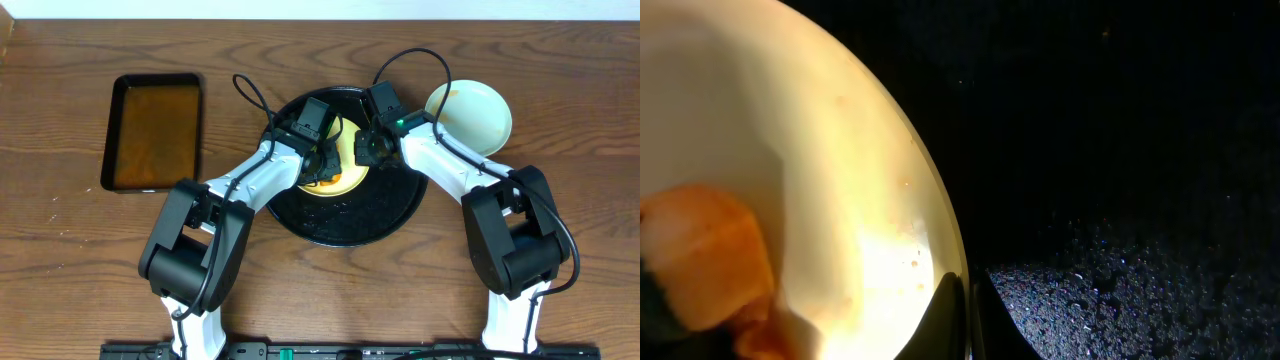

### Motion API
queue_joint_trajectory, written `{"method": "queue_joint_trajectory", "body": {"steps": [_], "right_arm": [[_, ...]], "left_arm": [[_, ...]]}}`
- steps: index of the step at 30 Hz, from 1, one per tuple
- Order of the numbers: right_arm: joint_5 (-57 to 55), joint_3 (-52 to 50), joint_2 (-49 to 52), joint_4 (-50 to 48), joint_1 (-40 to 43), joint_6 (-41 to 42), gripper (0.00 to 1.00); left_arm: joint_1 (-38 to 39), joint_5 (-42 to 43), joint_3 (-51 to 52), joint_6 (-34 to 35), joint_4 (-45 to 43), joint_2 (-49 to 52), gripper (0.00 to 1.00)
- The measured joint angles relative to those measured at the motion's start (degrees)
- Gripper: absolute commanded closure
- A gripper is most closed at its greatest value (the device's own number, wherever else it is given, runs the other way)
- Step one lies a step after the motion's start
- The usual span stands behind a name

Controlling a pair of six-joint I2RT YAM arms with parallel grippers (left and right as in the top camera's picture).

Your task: Clean dirty plates on tray and stack at the side

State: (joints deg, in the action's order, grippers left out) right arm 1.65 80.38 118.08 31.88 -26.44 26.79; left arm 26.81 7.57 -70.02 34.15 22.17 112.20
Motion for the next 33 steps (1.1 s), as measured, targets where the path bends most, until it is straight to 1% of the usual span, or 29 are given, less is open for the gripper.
{"method": "queue_joint_trajectory", "body": {"steps": [2, 7, 11, 13, 16, 18, 19, 21, 23, 26, 28, 29, 33], "right_arm": [[0.0, 0.0, 0.0, 0.0, 0.0, 0.0, 0.99], [0.2, 0.0, 0.0, 0.0, 0.0, 0.0, 0.99], [1.3, 0.0, 0.0, 0.0, -0.5, 0.0, 0.99], [1.3, 0.0, 0.0, 0.0, -0.5, 0.0, 0.99], [0.9, 0.0, 0.0, -0.1, -0.5, 0.0, 0.99], [0.2, 0.0, 0.0, -0.3, -0.5, -0.3, 0.99], [0.0, 0.0, 0.0, -0.3, -0.5, -0.5, 0.99], [-0.5, 0.0, 0.0, -0.6, -0.5, -1.8, 0.99], [-1.7, 0.0, -0.2, -0.7, -0.5, -3.5, 0.99], [-4.6, -0.2, -2.2, -0.4, -0.4, -6.6, 0.99], [-7.6, -0.4, -6.2, -0.2, -0.5, -9.5, 0.99], [-9.6, -0.4, -9.0, -0.2, -0.7, -11.1, 0.99], [-17.4, -0.3, -19.4, -0.5, -3.7, -16.0, 0.99]], "left_arm": [[-0.1, -3.7, -0.4, -1.1, 2.1, 0.0, 0.92], [-1.9, -16.2, -0.9, -4.1, 7.0, -0.5, 0.92], [-2.5, -19.6, -1.1, -5.0, 7.8, -2.3, 0.92], [-3.1, -21.7, -1.0, -5.5, 7.8, -5.2, 0.93], [-4.7, -23.5, -0.9, -5.4, 7.5, -13.7, 0.92], [-6.1, -22.1, -1.0, -5.2, 7.5, -21.3, 0.92], [-6.4, -21.8, -1.0, -5.2, 7.6, -22.5, 0.92], [-8.3, -18.4, -1.1, -5.2, 9.1, -26.0, 0.92], [-12.0, -15.0, -1.1, -5.0, 11.9, -28.6, 0.92], [-17.9, -11.8, -1.1, -4.7, 15.9, -29.8, 0.92], [-21.6, -9.7, -1.0, -4.4, 18.1, -29.6, 0.92], [-24.0, -7.3, -1.0, -4.4, 18.8, -29.3, 0.92], [-29.7, -0.5, -1.0, -4.3, 18.6, -28.9, 0.92]]}}
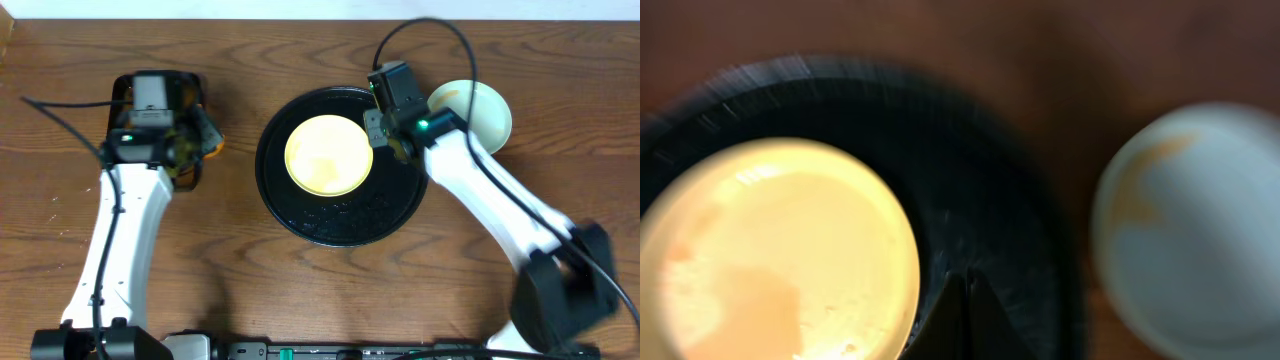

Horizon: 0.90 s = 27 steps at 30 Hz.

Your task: Clean dirty plates on tray and stack at the side

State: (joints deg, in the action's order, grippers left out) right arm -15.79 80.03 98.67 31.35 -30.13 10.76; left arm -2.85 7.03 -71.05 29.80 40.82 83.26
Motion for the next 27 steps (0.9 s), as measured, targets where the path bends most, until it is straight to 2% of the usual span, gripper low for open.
{"method": "queue_joint_trajectory", "body": {"steps": [3, 4, 7, 9, 10, 13, 16, 21, 25, 26, 27], "right_arm": [[-6.0, 0.3, -5.0, -0.1, -4.7, -2.2, 0.98], [-7.4, 0.5, -5.9, -0.1, -6.4, -2.3, 0.93], [-8.3, 0.6, -5.6, 0.7, -7.6, -0.9, 0.76], [-6.4, 0.6, -3.6, 0.7, -6.2, 0.7, 0.51], [-4.5, 0.6, -1.9, 0.6, -5.0, 1.3, 0.44], [3.1, 0.6, 3.8, 0.3, -0.7, 3.0, 0.32], [11.5, 1.2, 10.7, 2.2, 3.6, 3.8, 0.3], [21.9, 5.2, 19.9, 6.1, 7.6, 4.2, 0.32], [25.4, 6.5, 21.3, 4.6, 7.3, 4.3, 0.38], [25.8, 6.8, 21.3, 3.7, 7.0, 4.3, 0.43], [25.8, 7.2, 21.4, 3.2, 6.6, 4.3, 0.53]], "left_arm": [[-3.8, 4.3, 0.0, 0.0, -0.2, 0.0, 0.93], [-4.9, 5.2, 0.0, 0.0, -0.2, 0.0, 0.92], [-6.3, 6.8, 0.0, 0.0, 0.2, 0.0, 0.92], [-6.4, 7.7, 0.0, 0.0, 0.7, 0.0, 0.92], [-6.4, 8.0, 0.0, 0.0, 0.9, 0.0, 0.92], [-6.4, 8.4, 0.0, 0.0, 0.9, 0.0, 0.92], [-6.4, 8.7, 0.1, 0.0, 0.8, 0.0, 0.92], [-6.4, 8.7, 0.1, -0.3, 0.0, 0.0, 0.92], [-6.4, 8.7, 0.1, -0.3, -0.1, 0.0, 0.92], [-6.4, 8.7, 0.2, -0.3, -0.2, 0.0, 0.92], [-6.4, 8.7, 0.2, -0.3, -0.2, 0.1, 0.92]]}}
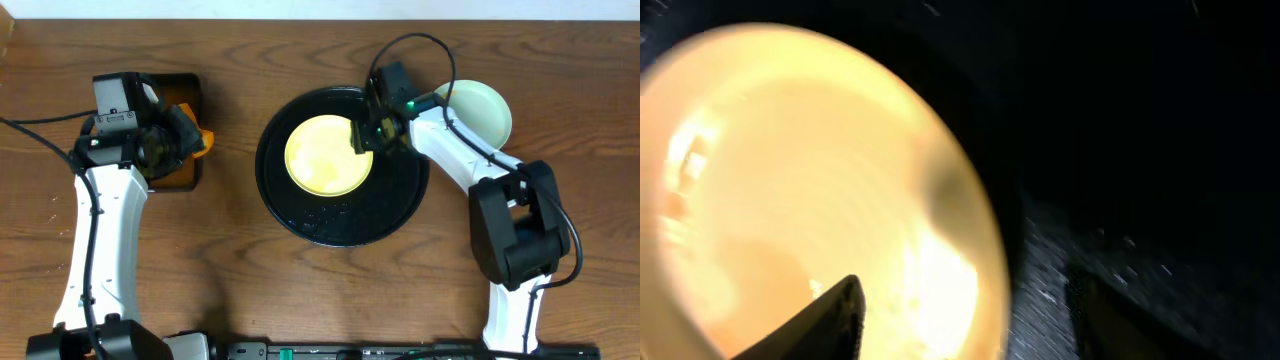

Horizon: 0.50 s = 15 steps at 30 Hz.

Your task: Clean dirty plates on tray and stack at the side

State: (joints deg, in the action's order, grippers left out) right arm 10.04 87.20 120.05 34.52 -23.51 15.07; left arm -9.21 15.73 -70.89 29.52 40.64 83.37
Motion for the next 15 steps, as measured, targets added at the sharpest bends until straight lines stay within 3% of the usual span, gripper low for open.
{"method": "queue_joint_trajectory", "body": {"steps": [11, 13, 15], "right_arm": [[-5.7, 0.4, 3.0, -1.0, -0.9, 0.6, 0.55], [-6.0, 0.4, 3.6, -1.1, -1.0, 0.7, 0.63], [-6.7, 0.7, 3.9, -1.2, -1.4, 1.1, 0.81]], "left_arm": [[0.0, -0.6, 0.2, 0.0, -0.1, 1.9, 0.92], [0.0, -0.6, 0.2, 0.0, -0.1, 1.9, 0.92], [0.0, -0.6, 0.2, 0.0, -0.1, 1.9, 0.92]]}}
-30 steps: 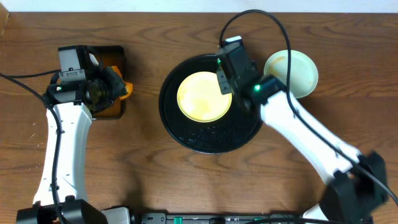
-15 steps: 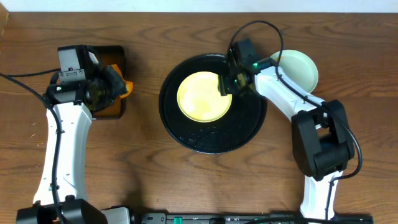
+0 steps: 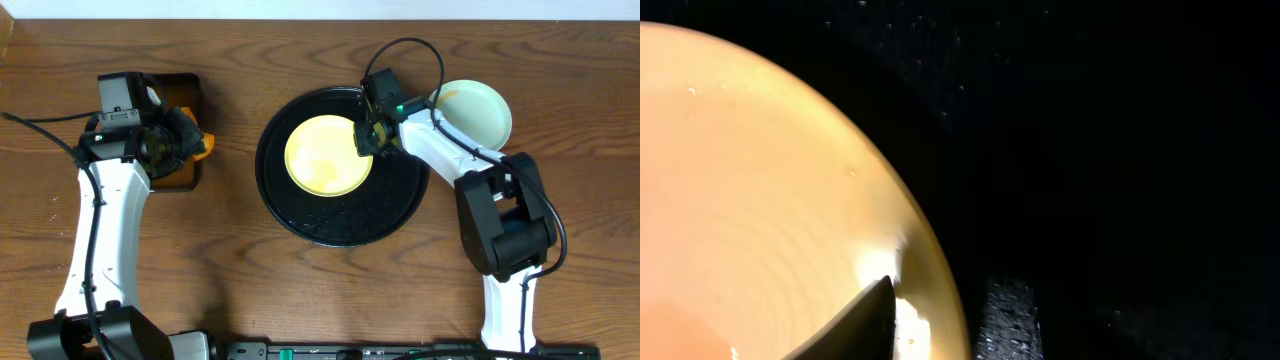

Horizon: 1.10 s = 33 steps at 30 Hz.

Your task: Clean dirty plates on tray and stack at the side

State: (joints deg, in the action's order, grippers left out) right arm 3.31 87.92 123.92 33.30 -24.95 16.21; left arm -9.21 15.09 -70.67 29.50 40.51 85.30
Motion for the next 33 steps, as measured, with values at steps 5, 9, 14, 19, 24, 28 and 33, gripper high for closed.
{"method": "queue_joint_trajectory", "body": {"steps": [5, 9, 14, 19, 24, 28, 33], "right_arm": [[-1.8, 0.7, 0.3, -0.2, -1.6, 1.1, 0.99], [-6.8, 2.5, 0.4, 4.3, -3.1, 3.3, 0.99], [-18.7, 7.4, 0.3, 12.7, -5.1, 5.8, 0.99], [-32.7, 12.7, -1.5, 16.5, -7.6, 4.8, 0.99], [-45.2, 14.4, -6.7, 16.1, -12.5, 0.2, 0.99], [-54.5, 14.5, -9.4, 13.9, -16.3, -5.1, 0.99], [-63.0, 14.5, -10.1, 11.1, -19.0, -12.2, 0.99]], "left_arm": [[0.0, 0.0, 0.0, 0.0, 0.0, 0.0, 0.92], [0.0, 0.0, 0.0, 0.0, 0.4, 0.0, 0.92], [0.0, 0.0, 0.0, 0.0, 0.5, 0.0, 0.92], [0.0, 0.0, 0.0, 0.0, 0.4, 0.0, 0.92], [0.0, 0.0, 0.0, 0.0, 0.5, 0.0, 0.92], [0.0, 0.0, 0.0, 0.0, 0.5, 0.0, 0.92], [0.0, 0.0, 0.0, 0.0, 0.5, 0.0, 0.92]]}}
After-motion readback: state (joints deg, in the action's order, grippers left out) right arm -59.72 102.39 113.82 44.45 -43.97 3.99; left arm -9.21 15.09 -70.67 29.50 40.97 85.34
